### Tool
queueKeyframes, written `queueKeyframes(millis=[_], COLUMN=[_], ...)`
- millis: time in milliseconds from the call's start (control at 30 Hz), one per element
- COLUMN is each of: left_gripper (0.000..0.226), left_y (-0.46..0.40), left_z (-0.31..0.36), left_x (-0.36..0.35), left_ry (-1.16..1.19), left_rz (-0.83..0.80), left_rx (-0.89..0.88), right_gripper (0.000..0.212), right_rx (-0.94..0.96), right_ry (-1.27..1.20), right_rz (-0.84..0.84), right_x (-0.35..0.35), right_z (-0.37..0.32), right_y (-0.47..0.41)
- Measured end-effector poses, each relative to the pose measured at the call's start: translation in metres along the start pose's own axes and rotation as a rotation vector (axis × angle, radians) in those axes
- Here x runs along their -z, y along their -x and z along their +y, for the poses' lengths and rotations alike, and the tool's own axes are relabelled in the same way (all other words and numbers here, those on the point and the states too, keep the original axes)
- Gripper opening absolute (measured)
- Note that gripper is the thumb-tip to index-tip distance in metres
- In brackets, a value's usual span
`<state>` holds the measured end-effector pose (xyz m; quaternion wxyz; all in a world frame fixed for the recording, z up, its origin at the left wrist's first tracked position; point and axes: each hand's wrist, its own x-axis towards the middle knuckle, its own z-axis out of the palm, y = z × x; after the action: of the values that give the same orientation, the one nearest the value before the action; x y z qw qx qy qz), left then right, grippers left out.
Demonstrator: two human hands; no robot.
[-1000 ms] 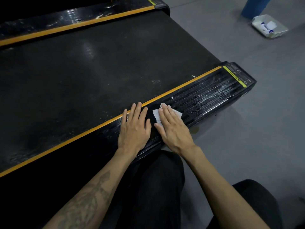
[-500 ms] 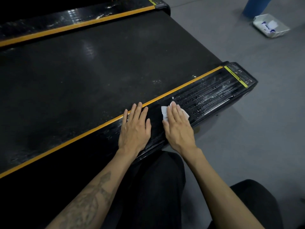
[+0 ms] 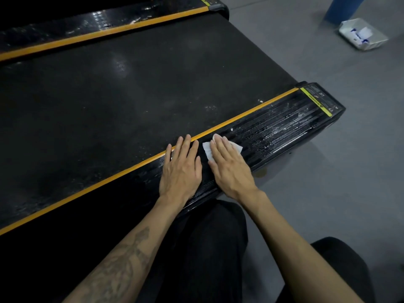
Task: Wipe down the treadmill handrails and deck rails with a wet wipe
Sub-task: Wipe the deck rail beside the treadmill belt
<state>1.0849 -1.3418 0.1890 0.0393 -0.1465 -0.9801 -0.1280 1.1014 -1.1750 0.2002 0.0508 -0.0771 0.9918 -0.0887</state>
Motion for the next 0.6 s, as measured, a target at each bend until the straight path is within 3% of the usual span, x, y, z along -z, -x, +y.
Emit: queueKeyframes(millis=[67, 200, 400, 533, 600], left_gripper=[0.055, 0.054, 0.054, 0.053, 0.053], left_y=[0.0, 0.0, 0.0, 0.0, 0.0], left_z=[0.0, 0.0, 0.0, 0.0, 0.0], left_x=[0.0, 0.0, 0.0, 0.0, 0.0], left_ry=[-0.006, 0.001, 0.011, 0.012, 0.002], left_rz=[-0.002, -0.002, -0.011, -0.002, -0.008], left_rx=[0.001, 0.004, 0.007, 0.006, 0.009], right_gripper=[0.06, 0.06, 0.06, 0.059, 0.059], right_rx=[0.025, -0.134, 0.043, -0.096, -0.065], right_ry=[0.025, -0.043, 0.012, -0.04, -0.02], right_rz=[-0.018, 0.027, -0.012, 0.028, 0.023], right_x=[0.005, 0.004, 0.003, 0.003, -0.004], right_z=[0.009, 0.003, 0.001, 0.001, -0.009], right_y=[-0.01, -0.002, -0.018, -0.017, -0.013])
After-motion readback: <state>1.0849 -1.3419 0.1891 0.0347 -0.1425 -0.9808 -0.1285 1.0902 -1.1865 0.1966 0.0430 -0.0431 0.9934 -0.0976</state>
